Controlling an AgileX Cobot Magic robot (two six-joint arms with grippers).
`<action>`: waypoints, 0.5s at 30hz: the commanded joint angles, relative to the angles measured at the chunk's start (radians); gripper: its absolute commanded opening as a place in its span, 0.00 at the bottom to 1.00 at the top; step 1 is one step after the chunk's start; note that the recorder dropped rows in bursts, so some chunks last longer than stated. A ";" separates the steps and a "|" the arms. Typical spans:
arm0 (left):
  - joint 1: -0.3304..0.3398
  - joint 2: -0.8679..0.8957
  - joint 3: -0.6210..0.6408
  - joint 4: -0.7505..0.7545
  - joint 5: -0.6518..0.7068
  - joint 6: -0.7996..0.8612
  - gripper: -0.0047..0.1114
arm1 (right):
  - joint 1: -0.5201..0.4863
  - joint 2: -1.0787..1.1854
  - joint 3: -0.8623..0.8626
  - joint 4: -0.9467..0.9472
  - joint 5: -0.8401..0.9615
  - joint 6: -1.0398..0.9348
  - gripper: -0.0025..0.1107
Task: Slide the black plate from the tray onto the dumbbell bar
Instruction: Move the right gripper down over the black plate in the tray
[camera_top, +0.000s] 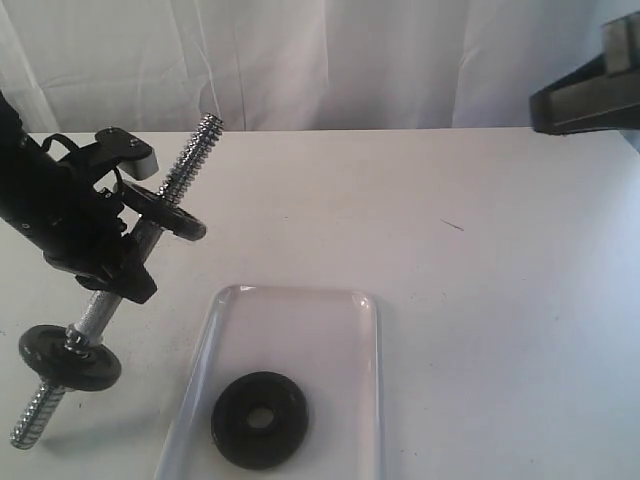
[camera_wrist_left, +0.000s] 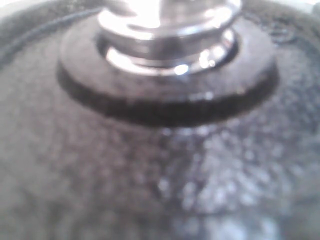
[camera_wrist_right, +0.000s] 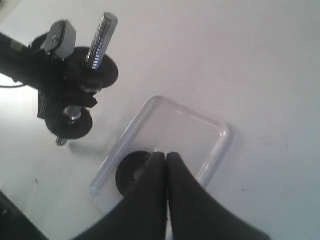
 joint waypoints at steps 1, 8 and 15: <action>-0.001 -0.062 -0.025 -0.092 -0.001 0.006 0.04 | 0.135 0.154 -0.064 -0.010 -0.025 -0.057 0.02; -0.001 -0.062 -0.025 -0.090 -0.001 0.006 0.04 | 0.420 0.345 -0.117 -0.168 -0.197 -0.052 0.07; -0.001 -0.062 -0.025 -0.090 -0.003 0.006 0.04 | 0.513 0.530 -0.151 -0.168 -0.095 -0.084 0.75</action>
